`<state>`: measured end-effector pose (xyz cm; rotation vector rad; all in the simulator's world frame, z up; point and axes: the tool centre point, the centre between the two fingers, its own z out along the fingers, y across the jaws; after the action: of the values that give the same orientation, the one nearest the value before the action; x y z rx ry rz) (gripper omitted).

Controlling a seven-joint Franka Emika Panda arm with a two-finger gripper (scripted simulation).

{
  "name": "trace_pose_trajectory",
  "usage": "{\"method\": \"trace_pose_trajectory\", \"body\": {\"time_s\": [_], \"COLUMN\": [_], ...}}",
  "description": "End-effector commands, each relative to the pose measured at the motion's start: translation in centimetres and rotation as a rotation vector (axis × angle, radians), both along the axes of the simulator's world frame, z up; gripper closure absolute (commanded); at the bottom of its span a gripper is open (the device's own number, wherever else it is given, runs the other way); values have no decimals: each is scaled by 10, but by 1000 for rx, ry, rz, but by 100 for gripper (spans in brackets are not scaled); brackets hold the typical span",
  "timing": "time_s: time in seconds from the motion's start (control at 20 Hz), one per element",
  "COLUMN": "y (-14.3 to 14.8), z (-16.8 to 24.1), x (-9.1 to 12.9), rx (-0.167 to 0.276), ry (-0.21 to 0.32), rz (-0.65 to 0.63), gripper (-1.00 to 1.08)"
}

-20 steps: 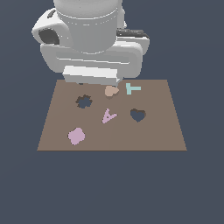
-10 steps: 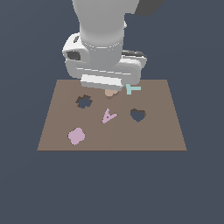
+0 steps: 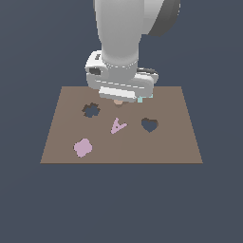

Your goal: Insert a designated object into the corresponding slot on a board.

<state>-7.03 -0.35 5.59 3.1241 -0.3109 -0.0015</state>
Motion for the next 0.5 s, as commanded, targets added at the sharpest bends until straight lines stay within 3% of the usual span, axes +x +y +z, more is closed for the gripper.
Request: {"method": "trace_pose_trajectory", "body": {"time_s": [0.0, 0.45], "y": [2, 3], "z": [-6, -6], "x": [-3, -1], "rx": [1, 2], "ry": [-1, -1], "rz": [-8, -7], "gripper": [-92, -92]}}
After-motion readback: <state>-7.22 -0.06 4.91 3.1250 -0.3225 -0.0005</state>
